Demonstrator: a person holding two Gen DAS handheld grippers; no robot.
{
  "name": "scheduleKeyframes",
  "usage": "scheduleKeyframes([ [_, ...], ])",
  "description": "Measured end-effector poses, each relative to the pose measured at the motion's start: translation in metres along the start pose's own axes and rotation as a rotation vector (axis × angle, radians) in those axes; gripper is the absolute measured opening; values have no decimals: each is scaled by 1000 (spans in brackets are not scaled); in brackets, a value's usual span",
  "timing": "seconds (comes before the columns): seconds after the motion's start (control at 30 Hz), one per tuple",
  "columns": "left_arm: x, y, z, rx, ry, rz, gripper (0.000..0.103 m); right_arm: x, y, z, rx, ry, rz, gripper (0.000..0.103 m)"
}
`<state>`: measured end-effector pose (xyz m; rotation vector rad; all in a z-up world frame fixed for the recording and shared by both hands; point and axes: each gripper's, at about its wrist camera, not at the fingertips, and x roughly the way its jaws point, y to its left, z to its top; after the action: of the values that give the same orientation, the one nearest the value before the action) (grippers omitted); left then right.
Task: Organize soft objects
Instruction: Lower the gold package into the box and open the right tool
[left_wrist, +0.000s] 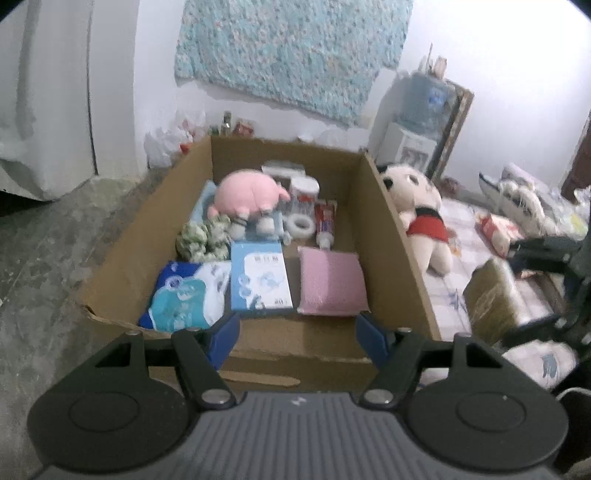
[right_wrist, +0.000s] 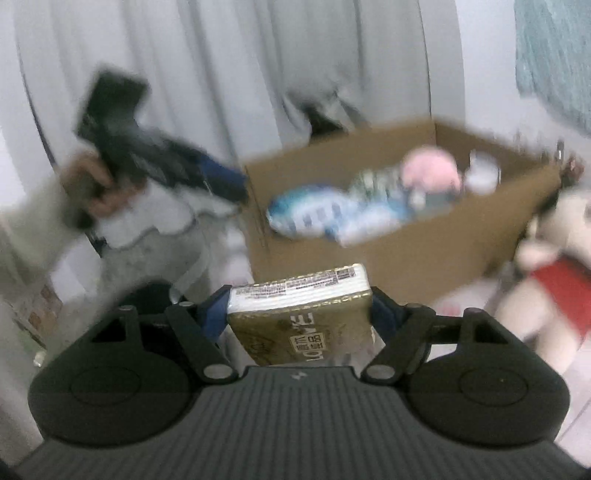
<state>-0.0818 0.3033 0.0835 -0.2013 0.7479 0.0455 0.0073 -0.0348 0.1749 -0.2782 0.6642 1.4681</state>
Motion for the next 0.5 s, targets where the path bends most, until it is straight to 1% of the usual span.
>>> scheduleKeyframes([
  [0.07,-11,3,2,-21,-40,6,71,9,6,34,-41,12,9,76],
  [0.13,-21,6,1,-62,-90,17,71,35,8,66,-97,50,12,76],
  [0.17,-26,7,1,-78,-109,20,71,57,9,82,-125,97,6,76],
  [0.2,-32,9,1,-97,-131,22,74,81,9,95,-144,136,-4,76],
  [0.23,-38,12,-1,-119,-158,25,75,107,7,106,-143,197,12,76],
  [0.27,-44,15,-2,-136,-174,25,75,129,4,113,-126,255,25,76],
  [0.3,-48,18,-3,-148,-186,22,75,158,-1,118,-83,353,14,76],
  [0.33,-51,22,-4,-162,-200,25,75,190,-8,122,-17,473,-37,76],
  [0.37,-53,25,-5,-170,-205,29,75,210,-14,122,39,529,-77,76],
  [0.4,-54,29,-6,-179,-211,32,75,231,-21,121,98,597,-71,76],
  [0.43,-55,33,-6,-192,-217,33,75,247,-28,121,160,632,-68,76],
  [0.47,-55,37,-7,-205,-219,32,75,258,-31,121,197,646,-75,76],
  [0.5,-54,42,-7,-222,-219,27,75,269,-31,121,190,678,-73,76],
])
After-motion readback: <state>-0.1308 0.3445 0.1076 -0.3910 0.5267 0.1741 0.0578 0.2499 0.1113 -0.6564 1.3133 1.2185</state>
